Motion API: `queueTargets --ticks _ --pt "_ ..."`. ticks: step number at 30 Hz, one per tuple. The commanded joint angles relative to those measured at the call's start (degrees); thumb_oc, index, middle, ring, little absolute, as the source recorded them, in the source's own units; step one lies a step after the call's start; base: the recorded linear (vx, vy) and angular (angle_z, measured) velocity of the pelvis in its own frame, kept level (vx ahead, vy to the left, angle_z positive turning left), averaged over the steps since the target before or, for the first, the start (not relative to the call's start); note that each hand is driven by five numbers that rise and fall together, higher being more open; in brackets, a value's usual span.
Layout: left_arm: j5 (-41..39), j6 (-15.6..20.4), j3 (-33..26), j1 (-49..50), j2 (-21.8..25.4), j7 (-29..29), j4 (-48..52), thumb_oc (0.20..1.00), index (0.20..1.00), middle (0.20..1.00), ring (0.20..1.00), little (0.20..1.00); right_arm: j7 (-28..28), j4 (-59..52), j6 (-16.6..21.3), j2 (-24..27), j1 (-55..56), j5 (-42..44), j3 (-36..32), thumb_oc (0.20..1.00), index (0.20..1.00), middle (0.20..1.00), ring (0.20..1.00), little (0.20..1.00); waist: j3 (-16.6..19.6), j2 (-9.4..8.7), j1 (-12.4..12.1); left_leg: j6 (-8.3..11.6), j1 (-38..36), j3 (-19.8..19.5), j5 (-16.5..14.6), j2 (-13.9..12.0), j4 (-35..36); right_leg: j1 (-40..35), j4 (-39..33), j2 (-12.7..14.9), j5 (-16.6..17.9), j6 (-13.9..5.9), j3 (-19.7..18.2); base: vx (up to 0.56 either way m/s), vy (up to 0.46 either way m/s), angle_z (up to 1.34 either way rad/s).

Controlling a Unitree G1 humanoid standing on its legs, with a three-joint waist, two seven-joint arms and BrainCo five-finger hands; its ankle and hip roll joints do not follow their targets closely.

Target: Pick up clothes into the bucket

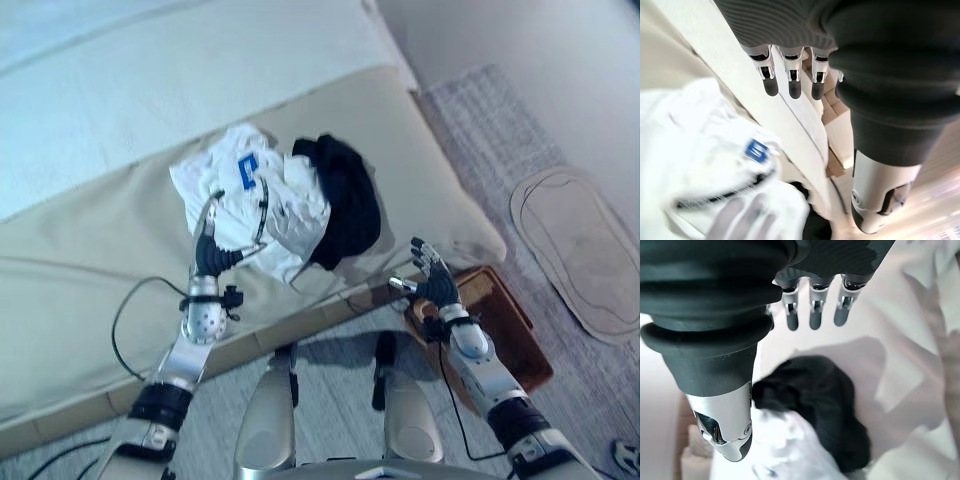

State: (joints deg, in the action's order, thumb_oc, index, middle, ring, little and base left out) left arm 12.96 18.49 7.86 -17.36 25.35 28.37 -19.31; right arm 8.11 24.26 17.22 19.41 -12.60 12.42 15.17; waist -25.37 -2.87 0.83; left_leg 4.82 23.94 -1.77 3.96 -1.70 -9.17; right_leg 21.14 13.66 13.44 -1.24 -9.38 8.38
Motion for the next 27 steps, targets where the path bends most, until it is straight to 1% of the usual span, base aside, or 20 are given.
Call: queueTargets --ticks 1,2,3,4,5,9,12,16,20,22,23,27 --pt "5.23 -1.22 -1.38 -2.21 2.25 6.51 -0.16 1.0 1.0 1.0 1.0 1.0 2.12 -6.17 3.3 -0.01 -0.74 0.27 0.75 1.0 1.0 1.0 1.0 1.0 1.54 -3.02 0.78 -2.41 4.5 1.61 -7.59 0.79 -10.37 3.31 0.48 2.78 3.77 -0.55 1.13 -0.08 -0.002 0.12" --pt "6.74 -2.09 -1.25 -4.0 2.86 8.39 -0.99 1.0 1.0 1.0 1.0 1.0 2.51 -6.6 3.5 0.1 -1.46 0.31 0.74 1.0 1.0 1.0 1.0 1.0 1.19 -3.01 0.98 -2.33 6.21 1.46 -8.33 0.64 -11.87 4.85 1.65 2.51 3.16 -0.4 0.75 -0.09 0.012 0.06" --pt "9.12 -3.88 -1.14 -7.02 3.87 10.94 -2.29 1.0 1.0 1.0 1.0 1.0 2.91 -6.96 3.7 0.31 -2.3 0.13 0.96 1.0 1.0 1.0 1.0 1.0 0.99 -3.18 1.56 -2.39 8.3 1.3 -8.05 0.66 -12.54 7.14 2.21 2.43 3.28 -0.26 0.43 -0.04 0.011 0.05" --pt "9.2 -3.86 -1.04 -7.23 3.84 11.09 -2.5 1.0 1.0 1.0 1.0 1.0 2.93 -6.91 3.71 0.3 -2.39 0.12 0.92 1.0 1.0 1.0 1.0 1.0 1.03 -3.1 1.39 -2.33 8.62 1.34 -8.66 0.46 -13.19 7.48 2.78 2.29 2.8 -0.25 0.3 -0.04 0.01 0.0" --pt "10.52 -4.94 -0.69 -9.0 4.55 12.79 -3.39 1.0 1.0 1.0 1.0 1.0 3.11 -7.16 3.98 0.41 -2.86 0.34 0.94 1.0 1.0 1.0 1.0 1.0 0.85 -3.13 1.7 -2.33 10.11 1.16 -8.87 0.29 -14.07 8.98 3.57 2.25 2.59 -0.17 0.14 0.0 0.0 0.0" --pt "12.3 -7.55 -0.22 -14.59 7.67 14.57 -6.49 1.0 1.0 1.0 1.0 1.0 2.95 -8.0 4.41 1.31 -3.47 0.95 0.68 1.0 1.0 1.0 1.0 1.0 0.68 -3.14 3.01 -2.37 14.57 1.12 -9.83 0.21 -17.48 13.33 6.4 1.92 1.66 0.01 -0.69 -0.02 0.011 -0.03" --pt "12.34 -8.97 0.87 -18.84 9.01 15.4 -10.48 1.0 1.0 1.0 1.0 1.0 2.86 -7.82 4.55 1.74 -4.03 0.74 0.92 1.0 1.0 1.0 1.0 1.0 0.73 -3.26 4.12 -2.51 17.17 1.07 -10.36 0.17 -19.43 15.74 7.7 1.6 1.55 0.16 -1.19 -0.01 0.015 -0.03" --pt "11.7 -9.76 3.44 -23.62 10.72 14.48 -14.69 1.0 1.0 1.0 1.0 1.0 2.73 -7.68 4.85 2.24 -4.94 0.81 1.14 1.0 1.0 1.0 1.0 1.0 1.09 -3.06 5.39 -2.66 19.97 1.13 -10.87 0.17 -20.99 18.8 9.03 1.56 1.49 0.13 -1.89 0.0 0.023 -0.04" --pt "11.71 -9.45 5.01 -25.86 11.36 13.8 -16.41 1.0 1.0 1.0 1.0 1.0 2.37 -7.66 5.1 2.4 -5.29 0.95 1.07 1.0 1.0 1.0 1.0 1.0 1.52 -2.95 6.13 -2.86 21.85 1.45 -11.12 0.18 -21.72 21.02 9.69 1.27 1.43 0.19 -2.54 0.0 0.036 -0.08" --pt "11.74 -9.09 6.27 -26.97 11.55 13.19 -16.84 1.0 1.0 1.0 1.0 1.0 2.37 -7.66 5.24 2.43 -5.63 0.98 1.08 1.0 1.0 1.0 1.0 1.0 1.81 -2.77 6.49 -2.93 22.69 1.59 -11.11 0.3 -21.98 22.01 9.8 1.24 1.58 0.13 -2.78 0.01 0.036 -0.06" --pt "11.57 -8.59 8.0 -28.46 11.39 12.51 -17.98 1.0 1.0 1.0 1.0 1.0 2.32 -7.53 5.42 2.51 -5.98 1.15 1.11 1.0 1.0 1.0 1.0 1.0 2.1 -2.58 6.97 -3.05 23.51 1.66 -11.11 0.35 -22.06 23.11 9.95 1.32 1.72 0.12 -3.08 0.01 0.026 -0.06" --pt "11.94 -7.87 10.3 -29.84 11.33 10.64 -18.79 1.0 1.0 1.0 1.0 1.0 2.1 -7.55 5.76 2.74 -6.29 1.38 0.87 1.0 1.0 1.0 1.0 1.0 2.74 -2.33 7.59 -3.23 24.76 1.93 -11.04 0.71 -21.89 24.42 9.72 1.29 1.93 0.01 -3.66 0.0 0.025 -0.03"
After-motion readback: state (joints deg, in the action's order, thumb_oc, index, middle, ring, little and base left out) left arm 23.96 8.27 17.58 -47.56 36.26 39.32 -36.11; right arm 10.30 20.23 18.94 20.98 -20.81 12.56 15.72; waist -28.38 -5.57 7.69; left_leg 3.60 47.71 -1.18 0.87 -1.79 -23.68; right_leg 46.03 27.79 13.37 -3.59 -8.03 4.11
